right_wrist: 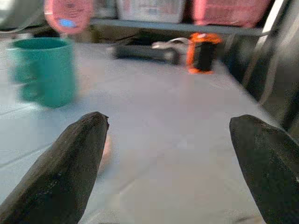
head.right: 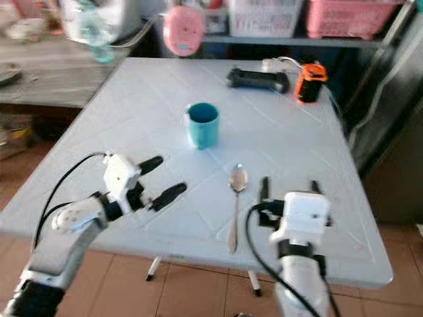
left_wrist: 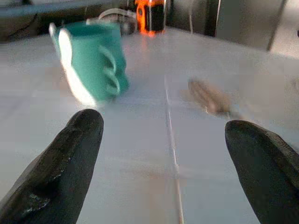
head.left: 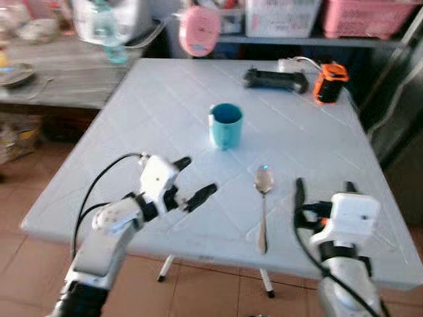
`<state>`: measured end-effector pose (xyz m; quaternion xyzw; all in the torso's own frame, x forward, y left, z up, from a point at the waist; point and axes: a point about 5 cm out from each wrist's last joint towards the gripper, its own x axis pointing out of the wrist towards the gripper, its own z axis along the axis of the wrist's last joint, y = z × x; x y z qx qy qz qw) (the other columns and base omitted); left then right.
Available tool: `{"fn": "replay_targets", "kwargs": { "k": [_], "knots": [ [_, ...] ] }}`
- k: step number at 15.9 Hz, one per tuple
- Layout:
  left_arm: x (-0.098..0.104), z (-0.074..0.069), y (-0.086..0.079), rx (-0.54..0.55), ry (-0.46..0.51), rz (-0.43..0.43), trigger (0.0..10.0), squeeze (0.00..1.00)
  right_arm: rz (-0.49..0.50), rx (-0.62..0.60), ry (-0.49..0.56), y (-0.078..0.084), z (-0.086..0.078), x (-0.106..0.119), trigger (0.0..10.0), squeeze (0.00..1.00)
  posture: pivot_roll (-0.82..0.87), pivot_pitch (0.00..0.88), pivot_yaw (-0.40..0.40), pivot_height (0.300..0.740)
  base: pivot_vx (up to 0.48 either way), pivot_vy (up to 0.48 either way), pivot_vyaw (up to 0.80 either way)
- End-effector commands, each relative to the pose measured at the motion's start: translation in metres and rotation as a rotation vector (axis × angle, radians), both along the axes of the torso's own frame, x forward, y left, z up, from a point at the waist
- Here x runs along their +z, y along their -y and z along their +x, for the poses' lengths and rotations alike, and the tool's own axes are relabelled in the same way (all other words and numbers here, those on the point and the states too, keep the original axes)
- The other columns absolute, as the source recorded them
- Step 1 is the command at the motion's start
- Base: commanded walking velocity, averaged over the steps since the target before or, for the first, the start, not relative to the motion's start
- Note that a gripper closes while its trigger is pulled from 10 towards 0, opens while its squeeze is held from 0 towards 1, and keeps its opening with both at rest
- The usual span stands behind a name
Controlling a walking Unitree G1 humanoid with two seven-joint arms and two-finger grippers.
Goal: Setting the table
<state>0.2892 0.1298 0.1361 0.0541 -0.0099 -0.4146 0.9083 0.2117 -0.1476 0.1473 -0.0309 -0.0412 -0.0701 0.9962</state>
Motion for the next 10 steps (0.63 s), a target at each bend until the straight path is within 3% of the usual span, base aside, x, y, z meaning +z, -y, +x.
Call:
{"fn": "replay_targets", "kwargs": {
  "k": [1, 10],
  "knots": [
    [0.003, -0.004, 0.0, -0.029, -0.004, 0.0, 10.0, 0.0, 0.014, 0.024, -0.012, -0.004, -0.004, 0.0, 10.0, 0.0, 0.02, 0.156, 0.046, 0.74, 0.0, 0.0, 0.0],
    [0.004, -0.016, 0.007, -0.145, -0.041, 0.017, 10.0, 0.0, 0.161, 0.161, -0.158, -0.025, 0.0, -0.017, 10.0, 0.0, 0.02, 0.173, 0.045, 0.74, 0.0, 0.0, 0.0]
  ]
}}
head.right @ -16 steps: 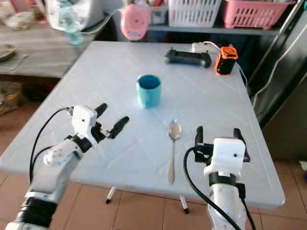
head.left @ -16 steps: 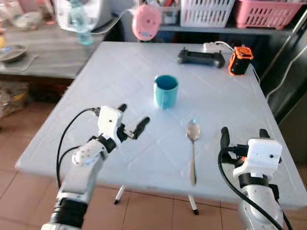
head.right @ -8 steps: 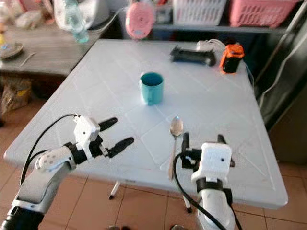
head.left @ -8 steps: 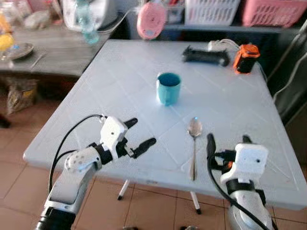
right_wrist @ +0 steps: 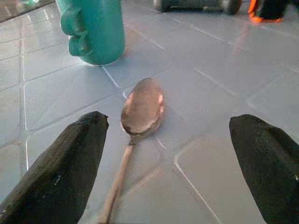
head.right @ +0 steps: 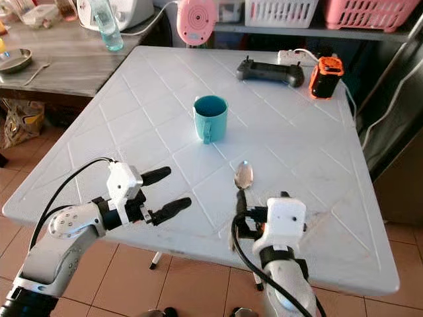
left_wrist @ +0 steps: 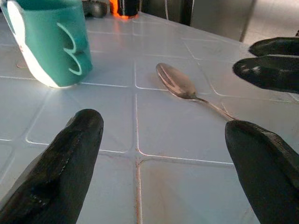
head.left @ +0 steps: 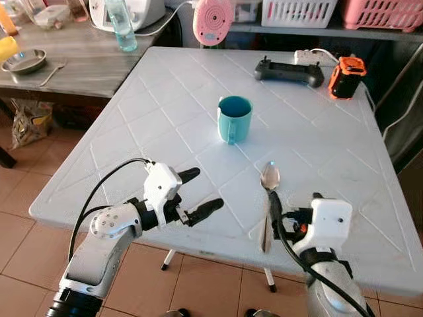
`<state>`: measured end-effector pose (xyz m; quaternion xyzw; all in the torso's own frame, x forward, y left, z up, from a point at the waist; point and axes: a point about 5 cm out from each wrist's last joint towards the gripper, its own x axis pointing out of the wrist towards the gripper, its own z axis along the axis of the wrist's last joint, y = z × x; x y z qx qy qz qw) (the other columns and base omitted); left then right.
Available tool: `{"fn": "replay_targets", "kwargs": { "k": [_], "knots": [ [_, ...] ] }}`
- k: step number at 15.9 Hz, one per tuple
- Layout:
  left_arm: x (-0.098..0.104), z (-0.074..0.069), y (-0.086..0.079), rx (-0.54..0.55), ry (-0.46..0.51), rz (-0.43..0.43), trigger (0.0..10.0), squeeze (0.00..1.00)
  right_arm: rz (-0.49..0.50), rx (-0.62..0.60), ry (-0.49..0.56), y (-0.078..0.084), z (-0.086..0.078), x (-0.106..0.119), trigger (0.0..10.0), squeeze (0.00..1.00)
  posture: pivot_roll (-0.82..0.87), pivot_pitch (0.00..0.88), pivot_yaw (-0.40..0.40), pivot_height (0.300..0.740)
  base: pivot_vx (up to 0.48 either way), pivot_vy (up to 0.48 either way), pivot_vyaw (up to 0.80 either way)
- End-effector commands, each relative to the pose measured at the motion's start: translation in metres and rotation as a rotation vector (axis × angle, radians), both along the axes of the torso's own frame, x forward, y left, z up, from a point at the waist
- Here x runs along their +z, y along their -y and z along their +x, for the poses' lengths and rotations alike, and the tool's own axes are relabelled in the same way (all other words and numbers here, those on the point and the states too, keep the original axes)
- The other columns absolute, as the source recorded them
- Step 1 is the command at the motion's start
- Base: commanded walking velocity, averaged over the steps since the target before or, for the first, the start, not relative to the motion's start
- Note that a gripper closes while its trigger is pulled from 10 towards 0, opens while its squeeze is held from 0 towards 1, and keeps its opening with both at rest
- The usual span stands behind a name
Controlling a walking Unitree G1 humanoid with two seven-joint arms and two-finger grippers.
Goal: Setting the table
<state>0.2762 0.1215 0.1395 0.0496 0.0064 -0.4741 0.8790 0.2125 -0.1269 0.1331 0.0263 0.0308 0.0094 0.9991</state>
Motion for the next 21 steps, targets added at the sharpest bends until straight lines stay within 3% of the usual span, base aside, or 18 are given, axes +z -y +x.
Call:
{"fn": "replay_targets", "kwargs": {
  "k": [1, 6, 10, 15, 21],
  "knots": [
    [0.003, -0.001, -0.001, 0.006, 0.011, 0.012, 10.0, 0.0, 0.047, 0.06, -0.051, -0.013, 0.003, -0.005, 10.0, 0.0, 0.02, 0.179, 0.045, 0.74, 0.0, 0.0, 0.0],
    [0.007, -0.007, 0.007, -0.023, -0.008, 0.004, 10.0, 0.0, 0.14, 0.104, -0.087, -0.032, 0.016, 0.003, 10.0, 0.0, 0.04, 0.214, 0.044, 0.74, 0.0, 0.0, 0.0],
    [0.009, -0.009, 0.007, -0.025, -0.017, 0.007, 10.0, 0.0, 0.212, -0.021, -0.204, -0.024, 0.01, -0.001, 10.0, 0.0, 0.04, 0.231, 0.061, 0.74, 0.0, 0.0, 0.0],
    [0.008, -0.007, 0.01, -0.044, -0.032, 0.014, 10.0, 0.0, 0.279, -0.03, -0.248, -0.027, 0.011, 0.005, 10.0, 0.0, 0.03, 0.231, 0.082, 0.74, 0.0, 0.0, 0.0],
    [0.006, -0.009, 0.011, -0.046, -0.052, 0.021, 10.0, 0.0, 0.246, 0.026, -0.337, -0.035, 0.01, 0.005, 10.0, 0.0, 0.03, 0.234, 0.077, 0.74, 0.0, 0.0, 0.0]
  ]
}}
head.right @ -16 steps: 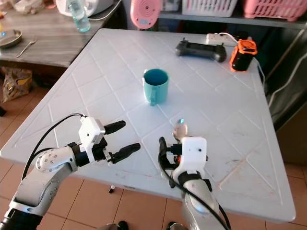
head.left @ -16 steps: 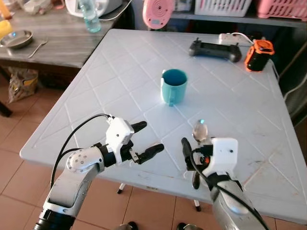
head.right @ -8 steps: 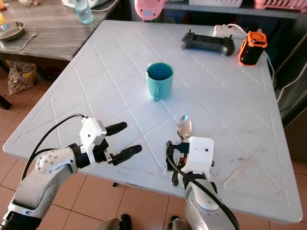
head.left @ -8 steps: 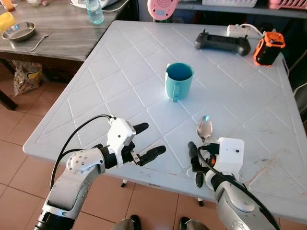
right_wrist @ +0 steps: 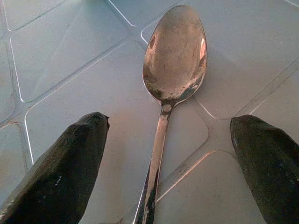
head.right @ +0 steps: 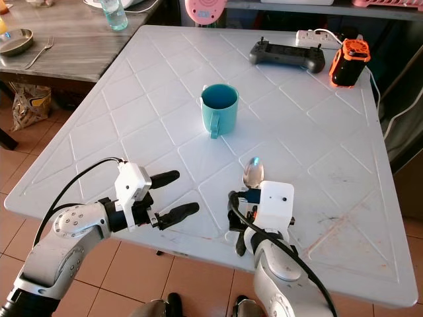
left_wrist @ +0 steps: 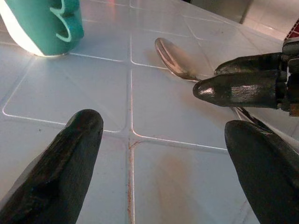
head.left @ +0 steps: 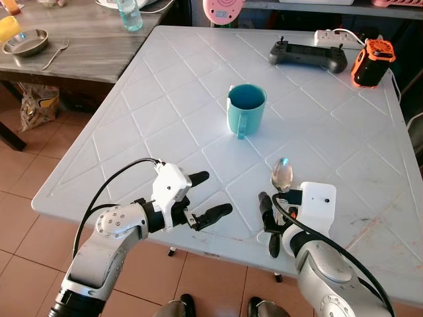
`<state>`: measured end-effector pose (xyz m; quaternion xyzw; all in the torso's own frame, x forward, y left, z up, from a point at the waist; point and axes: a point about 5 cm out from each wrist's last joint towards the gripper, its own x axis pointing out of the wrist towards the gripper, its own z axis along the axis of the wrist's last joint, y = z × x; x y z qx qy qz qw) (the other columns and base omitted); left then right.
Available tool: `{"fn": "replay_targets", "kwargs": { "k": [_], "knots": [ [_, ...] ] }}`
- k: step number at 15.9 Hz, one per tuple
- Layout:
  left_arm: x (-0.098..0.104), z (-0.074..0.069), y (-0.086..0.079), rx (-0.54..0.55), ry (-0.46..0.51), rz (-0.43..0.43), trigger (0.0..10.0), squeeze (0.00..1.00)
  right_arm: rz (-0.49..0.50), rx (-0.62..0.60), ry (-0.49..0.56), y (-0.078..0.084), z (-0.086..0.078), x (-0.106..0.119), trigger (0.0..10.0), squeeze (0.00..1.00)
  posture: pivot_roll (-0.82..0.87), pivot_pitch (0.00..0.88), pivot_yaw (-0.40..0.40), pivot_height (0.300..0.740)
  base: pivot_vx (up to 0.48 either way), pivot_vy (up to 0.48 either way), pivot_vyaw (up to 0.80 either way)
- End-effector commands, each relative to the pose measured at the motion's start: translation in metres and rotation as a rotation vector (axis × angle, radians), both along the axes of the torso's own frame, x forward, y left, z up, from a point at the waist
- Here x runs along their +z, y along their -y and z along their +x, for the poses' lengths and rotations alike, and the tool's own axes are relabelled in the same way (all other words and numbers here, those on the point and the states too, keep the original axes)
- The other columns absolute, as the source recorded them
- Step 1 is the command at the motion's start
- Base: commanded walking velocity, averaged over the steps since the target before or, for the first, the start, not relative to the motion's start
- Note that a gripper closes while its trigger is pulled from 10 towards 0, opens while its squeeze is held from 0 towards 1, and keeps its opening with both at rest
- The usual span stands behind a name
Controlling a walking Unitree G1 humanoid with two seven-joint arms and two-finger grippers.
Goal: Setting the table
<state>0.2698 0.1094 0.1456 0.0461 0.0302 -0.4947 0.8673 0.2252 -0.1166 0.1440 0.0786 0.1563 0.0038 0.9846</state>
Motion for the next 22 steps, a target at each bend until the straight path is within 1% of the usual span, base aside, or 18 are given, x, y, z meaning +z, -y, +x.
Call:
{"fn": "replay_targets", "kwargs": {
  "k": [1, 2, 3, 4, 5, 6, 7, 8, 11, 18, 22],
  "knots": [
    [-0.001, -0.004, -0.001, -0.007, -0.013, 0.005, 10.0, 0.0, 0.174, 0.045, -0.115, -0.028, -0.005, -0.007, 8.4, 0.0, 0.03, 0.233, 0.076, 0.74, 0.0, 0.0, 0.0],
    [-0.002, -0.004, -0.001, -0.009, -0.015, 0.006, 10.0, 0.0, 0.174, 0.059, -0.128, -0.029, -0.006, -0.006, 8.7, 0.0, 0.03, 0.233, 0.077, 0.74, 0.0, 0.0, 0.0],
    [-0.002, -0.004, 0.0, -0.012, -0.017, 0.008, 10.0, 0.0, 0.162, 0.081, -0.138, -0.029, -0.008, -0.006, 9.3, 0.0, 0.03, 0.234, 0.075, 0.74, 0.0, 0.0, 0.0],
    [-0.002, -0.004, 0.0, -0.015, -0.019, 0.01, 10.0, 0.0, 0.156, 0.111, -0.14, -0.03, -0.011, -0.004, 9.6, 0.0, 0.03, 0.234, 0.075, 0.74, 0.0, 0.0, 0.0],
    [-0.003, -0.003, 0.0, -0.015, -0.02, 0.012, 10.0, 0.0, 0.152, 0.125, -0.137, -0.031, -0.012, -0.004, 9.6, 0.0, 0.02, 0.234, 0.075, 0.74, 0.0, 0.0, 0.0],
    [-0.003, -0.002, 0.0, -0.013, -0.023, 0.015, 10.0, 0.0, 0.143, 0.161, -0.142, -0.032, -0.016, -0.003, 7.2, 0.0, 0.02, 0.233, 0.077, 0.74, 0.0, 0.0, 0.0],
    [-0.004, -0.002, 0.0, -0.013, -0.024, 0.016, 10.0, 0.0, 0.142, 0.171, -0.152, -0.033, -0.018, -0.003, 3.2, 0.0, 0.02, 0.232, 0.077, 0.74, 0.0, 0.0, 0.0],
    [-0.004, -0.002, 0.0, -0.012, -0.026, 0.016, 10.0, 0.0, 0.148, 0.172, -0.163, -0.033, -0.019, -0.003, 0.0, 0.0, 0.02, 0.231, 0.078, 0.74, 0.0, 0.0, 0.0],
    [-0.004, -0.002, 0.001, -0.016, -0.028, 0.017, 10.0, 0.0, 0.15, 0.181, -0.181, -0.033, -0.022, -0.005, 0.0, 0.0, 0.02, 0.229, 0.08, 0.74, 0.0, 0.0, 0.0],
    [-0.006, -0.001, 0.001, -0.02, -0.034, 0.02, 10.0, 0.0, 0.165, 0.127, -0.213, -0.026, -0.022, -0.009, 0.0, 0.0, 0.02, 0.227, 0.08, 0.74, 0.0, 0.0, 0.0],
    [-0.006, -0.001, 0.001, -0.018, -0.034, 0.021, 10.0, 0.0, 0.12, 0.101, -0.213, -0.015, -0.022, -0.012, 0.0, 0.0, 0.02, 0.222, 0.08, 0.74, 0.0, 0.0, 0.0]
  ]
}}
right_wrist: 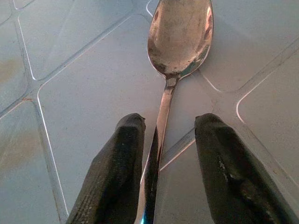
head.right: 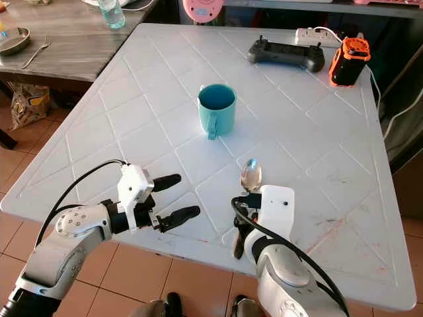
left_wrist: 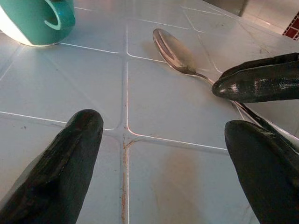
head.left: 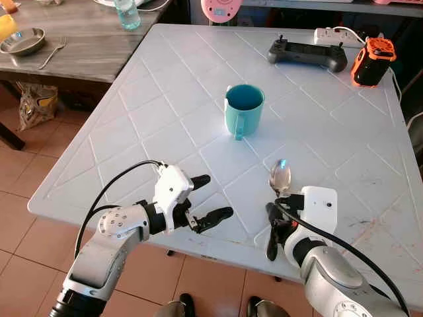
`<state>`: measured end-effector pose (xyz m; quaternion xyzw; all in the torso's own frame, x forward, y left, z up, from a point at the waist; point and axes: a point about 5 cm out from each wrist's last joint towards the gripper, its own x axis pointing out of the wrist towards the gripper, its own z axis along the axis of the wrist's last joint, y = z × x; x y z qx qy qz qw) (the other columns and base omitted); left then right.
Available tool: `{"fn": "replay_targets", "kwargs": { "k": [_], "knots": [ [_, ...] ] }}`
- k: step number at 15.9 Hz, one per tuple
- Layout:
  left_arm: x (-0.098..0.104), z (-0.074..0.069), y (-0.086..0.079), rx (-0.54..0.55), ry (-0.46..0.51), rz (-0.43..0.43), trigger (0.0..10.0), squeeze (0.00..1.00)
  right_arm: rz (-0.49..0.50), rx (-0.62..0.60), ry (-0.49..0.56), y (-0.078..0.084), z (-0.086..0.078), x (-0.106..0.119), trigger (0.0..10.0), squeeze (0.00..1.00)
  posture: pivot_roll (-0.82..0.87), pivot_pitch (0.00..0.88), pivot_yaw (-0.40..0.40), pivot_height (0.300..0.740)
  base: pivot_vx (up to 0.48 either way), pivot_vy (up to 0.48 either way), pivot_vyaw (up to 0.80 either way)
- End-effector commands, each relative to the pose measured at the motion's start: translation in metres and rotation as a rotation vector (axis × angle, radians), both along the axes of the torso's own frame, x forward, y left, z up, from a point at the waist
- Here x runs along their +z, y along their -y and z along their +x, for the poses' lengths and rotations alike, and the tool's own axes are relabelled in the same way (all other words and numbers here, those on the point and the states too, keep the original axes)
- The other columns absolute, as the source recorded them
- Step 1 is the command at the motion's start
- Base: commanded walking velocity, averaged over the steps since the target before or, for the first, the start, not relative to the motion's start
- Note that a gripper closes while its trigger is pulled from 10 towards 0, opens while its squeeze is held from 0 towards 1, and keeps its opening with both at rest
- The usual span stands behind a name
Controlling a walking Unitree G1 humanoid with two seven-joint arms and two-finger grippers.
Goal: Setting the table
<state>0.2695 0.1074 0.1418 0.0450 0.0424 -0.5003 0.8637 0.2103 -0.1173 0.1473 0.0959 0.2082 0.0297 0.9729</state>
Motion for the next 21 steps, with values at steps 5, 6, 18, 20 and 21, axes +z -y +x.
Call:
{"fn": "replay_targets", "kwargs": {
  "k": [5, 6, 18, 20, 21],
  "knots": [
    [-0.004, -0.001, -0.002, -0.004, -0.012, 0.013, 10.0, 0.0, -0.019, -0.004, -0.097, 0.006, -0.007, -0.018, 0.0, 0.0, 0.02, 0.221, 0.085, 0.74, 0.0, 0.0, 0.0],
    [-0.004, -0.001, -0.002, -0.004, -0.012, 0.014, 10.0, 0.0, -0.035, -0.014, -0.093, 0.01, -0.006, -0.017, 0.0, 0.0, 0.02, 0.221, 0.085, 0.74, 0.0, 0.0, 0.0],
    [-0.006, -0.001, -0.002, 0.006, -0.02, 0.027, 10.0, 0.0, -0.303, -0.074, 0.031, 0.062, 0.011, -0.004, 0.0, 0.0, 0.02, 0.229, 0.09, 0.74, 0.0, 0.0, 0.0],
    [-0.007, -0.002, -0.002, 0.007, -0.023, 0.031, 10.0, 0.0, -0.334, -0.03, 0.052, 0.063, 0.014, -0.004, 0.0, 0.0, 0.02, 0.231, 0.088, 0.74, 0.0, 0.0, 0.0],
    [-0.008, -0.002, -0.003, 0.009, -0.025, 0.034, 10.0, 0.0, -0.371, -0.01, 0.052, 0.066, 0.017, -0.008, 0.4, 0.0, 0.02, 0.231, 0.087, 0.74, 0.0, 0.0, 0.0]
  ]
}}
